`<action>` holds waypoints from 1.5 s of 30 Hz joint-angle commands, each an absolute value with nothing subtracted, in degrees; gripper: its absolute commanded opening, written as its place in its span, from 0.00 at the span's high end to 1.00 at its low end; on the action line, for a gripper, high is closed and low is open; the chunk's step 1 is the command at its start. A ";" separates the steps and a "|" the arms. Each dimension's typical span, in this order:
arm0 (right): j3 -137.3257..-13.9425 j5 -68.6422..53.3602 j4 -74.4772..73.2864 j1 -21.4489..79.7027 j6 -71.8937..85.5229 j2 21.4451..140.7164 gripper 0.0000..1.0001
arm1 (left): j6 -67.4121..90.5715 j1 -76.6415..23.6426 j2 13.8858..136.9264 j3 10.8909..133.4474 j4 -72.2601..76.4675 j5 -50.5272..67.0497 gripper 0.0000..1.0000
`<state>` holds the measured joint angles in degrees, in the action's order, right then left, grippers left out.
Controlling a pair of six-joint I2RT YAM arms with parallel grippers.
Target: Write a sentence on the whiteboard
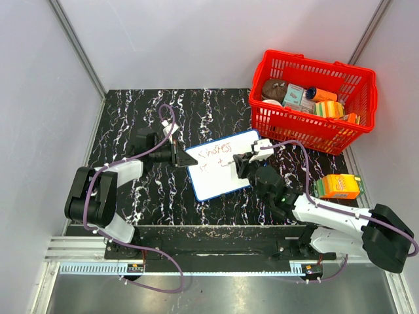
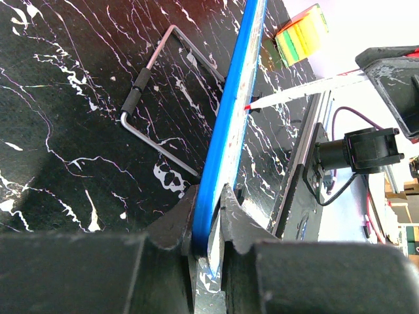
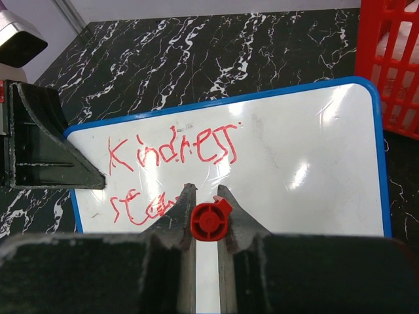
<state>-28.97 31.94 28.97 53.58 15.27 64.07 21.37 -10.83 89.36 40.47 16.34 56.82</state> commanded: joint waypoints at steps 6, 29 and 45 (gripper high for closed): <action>-30.76 36.56 31.20 53.09 11.95 61.96 1.00 | 11.43 -9.93 91.41 40.52 15.64 40.87 1.00; -33.31 35.25 35.86 52.82 11.25 65.39 1.00 | 11.34 -10.02 91.49 40.69 15.38 40.96 1.00; -32.61 35.33 34.54 52.74 13.01 67.24 1.00 | 11.25 -10.11 91.58 40.78 15.29 40.87 1.00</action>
<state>-31.29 34.87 32.80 53.19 12.32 66.74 21.30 -10.85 89.38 40.49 16.32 56.84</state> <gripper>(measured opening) 0.158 0.156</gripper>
